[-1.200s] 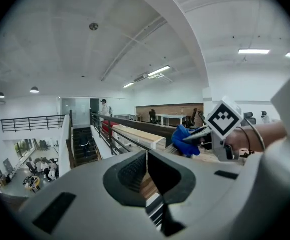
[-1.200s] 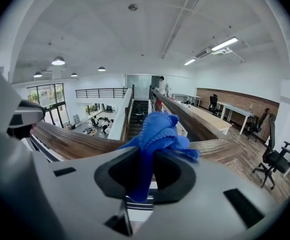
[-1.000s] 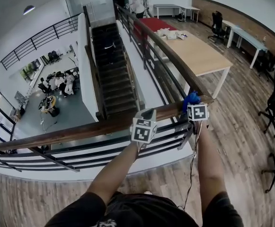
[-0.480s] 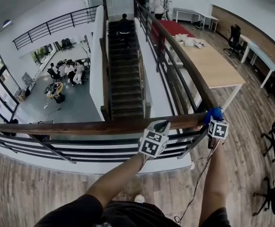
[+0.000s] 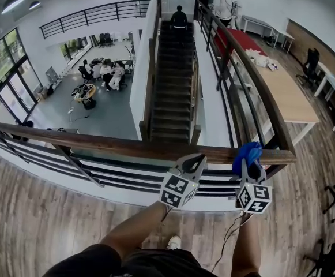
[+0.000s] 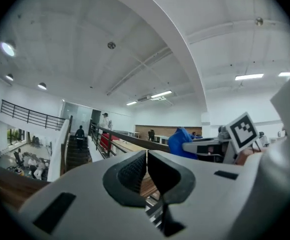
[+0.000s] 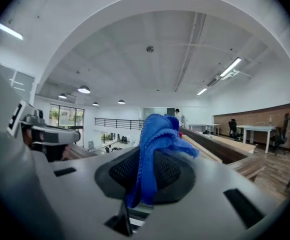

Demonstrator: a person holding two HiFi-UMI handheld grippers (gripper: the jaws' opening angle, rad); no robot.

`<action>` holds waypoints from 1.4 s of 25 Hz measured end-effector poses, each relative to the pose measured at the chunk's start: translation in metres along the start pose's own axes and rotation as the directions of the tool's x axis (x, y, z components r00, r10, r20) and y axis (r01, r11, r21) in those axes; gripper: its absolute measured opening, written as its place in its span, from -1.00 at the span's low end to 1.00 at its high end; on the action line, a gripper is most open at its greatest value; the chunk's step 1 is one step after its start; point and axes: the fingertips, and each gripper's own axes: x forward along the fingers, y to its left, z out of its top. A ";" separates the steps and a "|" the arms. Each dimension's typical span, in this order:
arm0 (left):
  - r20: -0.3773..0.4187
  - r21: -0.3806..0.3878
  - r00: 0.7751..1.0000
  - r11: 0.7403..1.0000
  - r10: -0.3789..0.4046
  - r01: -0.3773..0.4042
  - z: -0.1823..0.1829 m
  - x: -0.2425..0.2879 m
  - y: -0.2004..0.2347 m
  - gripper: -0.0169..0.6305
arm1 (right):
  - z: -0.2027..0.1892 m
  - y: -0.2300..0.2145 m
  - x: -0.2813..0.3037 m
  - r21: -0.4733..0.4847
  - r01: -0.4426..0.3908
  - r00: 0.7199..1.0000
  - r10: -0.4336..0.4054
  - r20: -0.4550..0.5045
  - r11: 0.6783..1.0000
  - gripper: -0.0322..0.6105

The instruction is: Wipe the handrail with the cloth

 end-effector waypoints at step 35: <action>-0.253 -0.038 0.632 0.645 0.732 -0.763 -0.225 -0.567 0.518 -0.91 | -0.184 0.847 0.235 0.025 -0.673 0.695 0.643 -0.322 0.739 -0.68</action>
